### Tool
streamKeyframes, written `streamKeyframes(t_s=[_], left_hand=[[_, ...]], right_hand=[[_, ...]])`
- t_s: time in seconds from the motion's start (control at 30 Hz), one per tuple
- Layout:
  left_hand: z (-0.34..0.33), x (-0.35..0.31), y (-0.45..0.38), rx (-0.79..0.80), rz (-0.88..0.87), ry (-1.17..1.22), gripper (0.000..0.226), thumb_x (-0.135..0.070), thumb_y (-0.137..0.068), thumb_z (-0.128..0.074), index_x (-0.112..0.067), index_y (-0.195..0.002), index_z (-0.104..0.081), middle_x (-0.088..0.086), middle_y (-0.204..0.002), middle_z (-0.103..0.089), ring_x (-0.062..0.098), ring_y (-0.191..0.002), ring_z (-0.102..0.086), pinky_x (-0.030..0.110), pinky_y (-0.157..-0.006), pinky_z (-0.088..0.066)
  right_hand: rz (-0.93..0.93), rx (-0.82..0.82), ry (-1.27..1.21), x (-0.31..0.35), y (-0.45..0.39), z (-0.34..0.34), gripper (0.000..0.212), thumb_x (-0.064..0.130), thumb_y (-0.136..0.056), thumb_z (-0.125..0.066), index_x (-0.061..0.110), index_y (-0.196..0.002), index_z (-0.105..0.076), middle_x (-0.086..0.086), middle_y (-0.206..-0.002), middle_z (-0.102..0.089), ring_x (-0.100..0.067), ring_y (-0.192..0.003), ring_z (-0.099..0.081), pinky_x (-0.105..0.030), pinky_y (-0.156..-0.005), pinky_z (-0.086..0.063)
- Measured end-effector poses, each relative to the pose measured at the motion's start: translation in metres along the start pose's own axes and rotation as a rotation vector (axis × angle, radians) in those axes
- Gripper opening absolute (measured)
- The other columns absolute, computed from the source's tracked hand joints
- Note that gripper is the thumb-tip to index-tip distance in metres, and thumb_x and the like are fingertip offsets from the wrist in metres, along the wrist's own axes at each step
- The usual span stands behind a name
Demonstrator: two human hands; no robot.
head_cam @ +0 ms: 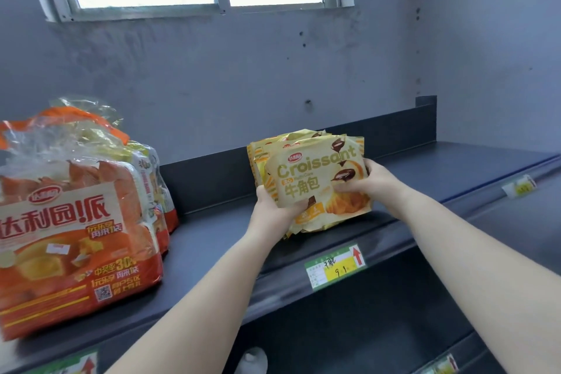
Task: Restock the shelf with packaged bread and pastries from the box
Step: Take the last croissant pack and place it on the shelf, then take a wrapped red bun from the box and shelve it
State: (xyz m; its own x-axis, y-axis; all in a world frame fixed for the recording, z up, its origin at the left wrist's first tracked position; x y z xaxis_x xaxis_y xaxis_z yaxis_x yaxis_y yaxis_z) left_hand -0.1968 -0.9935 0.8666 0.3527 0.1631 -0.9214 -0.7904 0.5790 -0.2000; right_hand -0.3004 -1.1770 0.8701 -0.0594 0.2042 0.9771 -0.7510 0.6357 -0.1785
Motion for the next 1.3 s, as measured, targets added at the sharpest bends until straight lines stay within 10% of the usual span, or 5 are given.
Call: streamKeyframes(t_s=[0.33,0.6,0.73,0.97,1.3], left_hand=[[0.011,-0.007,0.020,-0.038,0.021,-0.092,0.064,-0.037,-0.082,-0.069,-0.014,-0.129,-0.032,0.002,-0.113,-0.052,0.016,-0.093,-0.052,0.027,-0.068,-0.047],[0.058,-0.037,0.043,-0.217,-0.198,-0.354,0.046,-0.034,-0.088,-0.061,-0.011,-0.124,-0.043,-0.004,-0.087,-0.049,0.017,-0.083,-0.051,0.032,-0.074,-0.046],[0.103,-0.054,0.066,-0.291,-0.307,-0.451,0.013,-0.026,-0.088,-0.059,-0.016,-0.096,-0.056,-0.010,-0.070,-0.049,0.016,-0.076,-0.052,0.026,-0.065,-0.039],[0.233,-0.041,0.149,-0.495,-0.405,-0.805,0.010,-0.030,-0.090,-0.055,-0.021,-0.094,-0.058,-0.006,-0.081,-0.057,0.014,-0.075,-0.055,0.025,-0.060,-0.041],[0.473,0.084,0.345,-0.718,0.235,-1.008,0.009,-0.029,-0.086,-0.055,-0.024,-0.094,-0.056,-0.005,-0.088,-0.058,0.022,-0.086,-0.056,0.030,-0.070,-0.041]], right_hand=[[0.070,-0.236,0.291,0.011,0.015,0.005,0.120,0.029,-0.065,-0.086,0.014,-0.152,-0.005,-0.008,-0.156,-0.017,-0.027,-0.143,-0.022,-0.048,-0.114,-0.028],[0.521,-0.466,0.533,0.069,0.058,-0.015,0.047,0.018,-0.078,-0.073,0.011,-0.121,-0.055,-0.008,-0.118,-0.055,-0.021,-0.104,-0.052,-0.027,-0.085,-0.043],[0.621,-0.292,0.524,0.103,0.080,-0.078,0.014,0.018,-0.082,-0.067,0.016,-0.094,-0.061,0.004,-0.070,-0.053,-0.011,-0.065,-0.048,-0.027,-0.065,-0.044],[0.790,0.034,0.436,0.142,0.141,-0.250,0.008,0.019,-0.081,-0.065,0.023,-0.082,-0.058,0.011,-0.059,-0.050,-0.004,-0.057,-0.046,-0.028,-0.064,-0.041],[0.807,0.632,0.464,0.114,0.299,-0.529,0.015,0.022,-0.087,-0.058,0.016,-0.100,-0.059,0.006,-0.083,-0.056,-0.020,-0.082,-0.056,-0.034,-0.073,-0.048]])
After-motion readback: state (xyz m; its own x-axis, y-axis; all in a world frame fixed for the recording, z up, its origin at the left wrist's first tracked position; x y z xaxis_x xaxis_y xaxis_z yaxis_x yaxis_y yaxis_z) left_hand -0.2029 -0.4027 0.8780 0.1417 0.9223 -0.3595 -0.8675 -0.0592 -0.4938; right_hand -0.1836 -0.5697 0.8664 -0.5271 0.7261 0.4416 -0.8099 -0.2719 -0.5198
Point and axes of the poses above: each hand's wrist, its own y-axis away from the middle knuckle, its own z-axis out of the back of the hand, x = y × z, the point moved 3 cm from there along -y, towards the middle knuckle
